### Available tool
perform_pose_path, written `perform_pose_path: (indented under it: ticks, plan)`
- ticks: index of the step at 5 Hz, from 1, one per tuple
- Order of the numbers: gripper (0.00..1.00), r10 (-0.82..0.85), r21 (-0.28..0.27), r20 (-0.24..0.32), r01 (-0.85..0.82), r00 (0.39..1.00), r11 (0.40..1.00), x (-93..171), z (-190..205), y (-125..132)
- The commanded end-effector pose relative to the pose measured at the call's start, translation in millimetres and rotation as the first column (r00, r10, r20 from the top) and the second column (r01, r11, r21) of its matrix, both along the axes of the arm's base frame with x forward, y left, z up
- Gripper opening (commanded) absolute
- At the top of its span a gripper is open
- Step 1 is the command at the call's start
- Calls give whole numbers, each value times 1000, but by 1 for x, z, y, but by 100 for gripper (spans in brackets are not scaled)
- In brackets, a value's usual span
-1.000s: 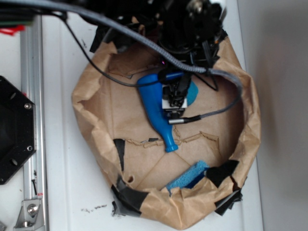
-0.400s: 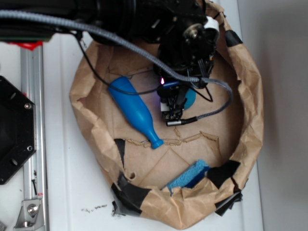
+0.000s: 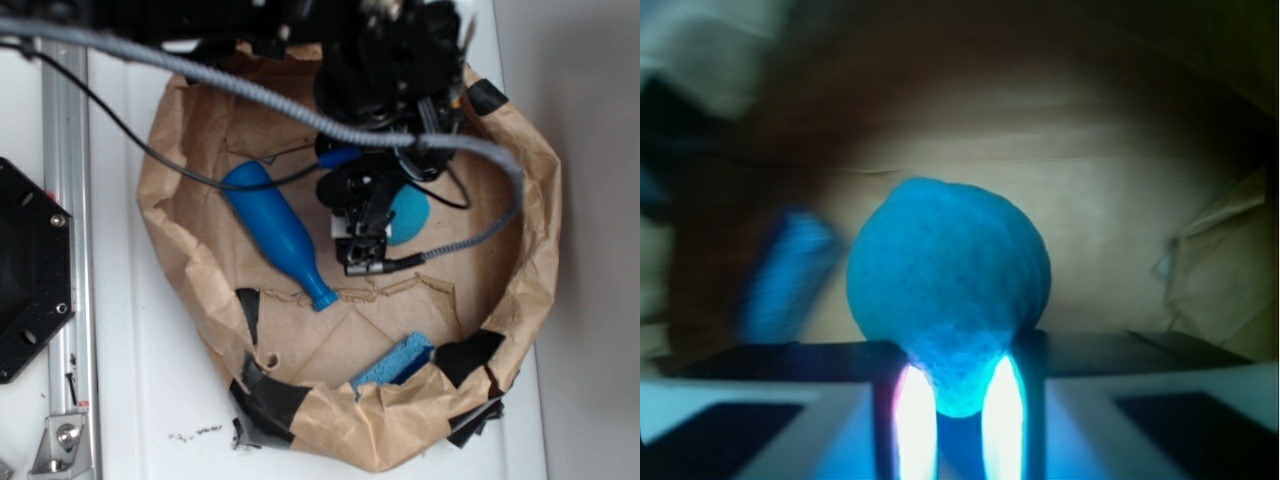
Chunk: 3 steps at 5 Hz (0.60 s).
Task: Grab the blue ball.
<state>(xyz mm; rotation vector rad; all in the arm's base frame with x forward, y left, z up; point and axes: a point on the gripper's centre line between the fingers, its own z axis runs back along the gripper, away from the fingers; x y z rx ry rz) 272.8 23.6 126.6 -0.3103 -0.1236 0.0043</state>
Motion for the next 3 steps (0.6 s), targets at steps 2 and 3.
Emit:
perform_pose_path:
  ticks: [2,3]
  plan:
    - [0,253,42,172,-264,952,964,-8,53,10]
    - [0,301,76,189,-320,935,944,-10,37,16]
